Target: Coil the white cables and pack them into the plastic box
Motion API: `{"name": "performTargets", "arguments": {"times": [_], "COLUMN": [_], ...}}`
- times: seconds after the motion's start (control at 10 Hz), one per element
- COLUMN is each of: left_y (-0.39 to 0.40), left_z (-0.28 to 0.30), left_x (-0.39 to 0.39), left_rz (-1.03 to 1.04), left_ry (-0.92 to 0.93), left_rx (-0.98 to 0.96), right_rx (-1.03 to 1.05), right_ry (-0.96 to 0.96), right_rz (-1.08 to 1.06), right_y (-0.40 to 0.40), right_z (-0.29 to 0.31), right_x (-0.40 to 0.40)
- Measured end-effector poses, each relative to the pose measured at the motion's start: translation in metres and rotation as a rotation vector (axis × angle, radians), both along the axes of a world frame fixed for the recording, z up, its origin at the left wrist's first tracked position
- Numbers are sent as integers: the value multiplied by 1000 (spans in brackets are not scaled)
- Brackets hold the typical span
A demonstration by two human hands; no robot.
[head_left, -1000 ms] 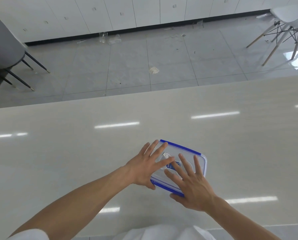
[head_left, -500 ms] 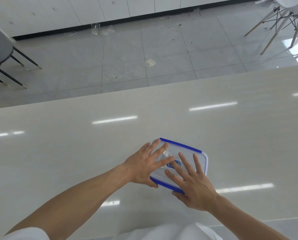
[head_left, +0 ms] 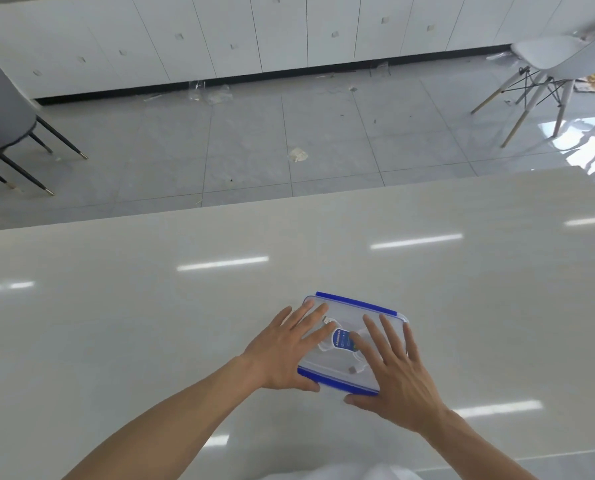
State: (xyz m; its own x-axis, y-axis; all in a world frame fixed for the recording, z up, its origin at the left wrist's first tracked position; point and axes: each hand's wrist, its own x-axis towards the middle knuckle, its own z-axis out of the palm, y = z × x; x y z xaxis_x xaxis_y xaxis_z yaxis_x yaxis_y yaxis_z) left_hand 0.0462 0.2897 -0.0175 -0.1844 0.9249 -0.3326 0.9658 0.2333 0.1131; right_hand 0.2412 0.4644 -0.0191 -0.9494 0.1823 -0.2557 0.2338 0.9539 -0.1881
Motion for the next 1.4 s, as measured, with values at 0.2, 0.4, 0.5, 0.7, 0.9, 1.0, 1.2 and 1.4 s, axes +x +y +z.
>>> {"name": "performTargets", "arguments": {"times": [0.2, 0.4, 0.5, 0.7, 0.9, 1.0, 1.2, 1.4], "left_y": [-46, -85, -100, -134, -136, -128, -127, -126], "left_z": [-6, -2, 1, 11, 19, 21, 20, 31], "left_x": [10, 18, 17, 8, -1, -4, 5, 6], "left_rz": [145, 265, 289, 343, 312, 284, 279, 374], "left_ry": [0, 70, 105, 124, 90, 66, 88, -19], "left_rx": [25, 143, 152, 106, 32, 20, 77, 94], "right_rx": [-9, -4, -14, -33, 22, 26, 8, -148], "right_ry": [5, 2, 1, 9, -9, -23, 3, 7], "right_rz": [-19, 116, 157, 208, 240, 281, 308, 158], "right_y": [0, -5, -13, -41, -51, -54, -59, -61], "right_z": [2, 2, 0, -4, 5, 16, 30, 58], "right_x": [1, -22, -34, -55, -64, -66, -62, -60]}}
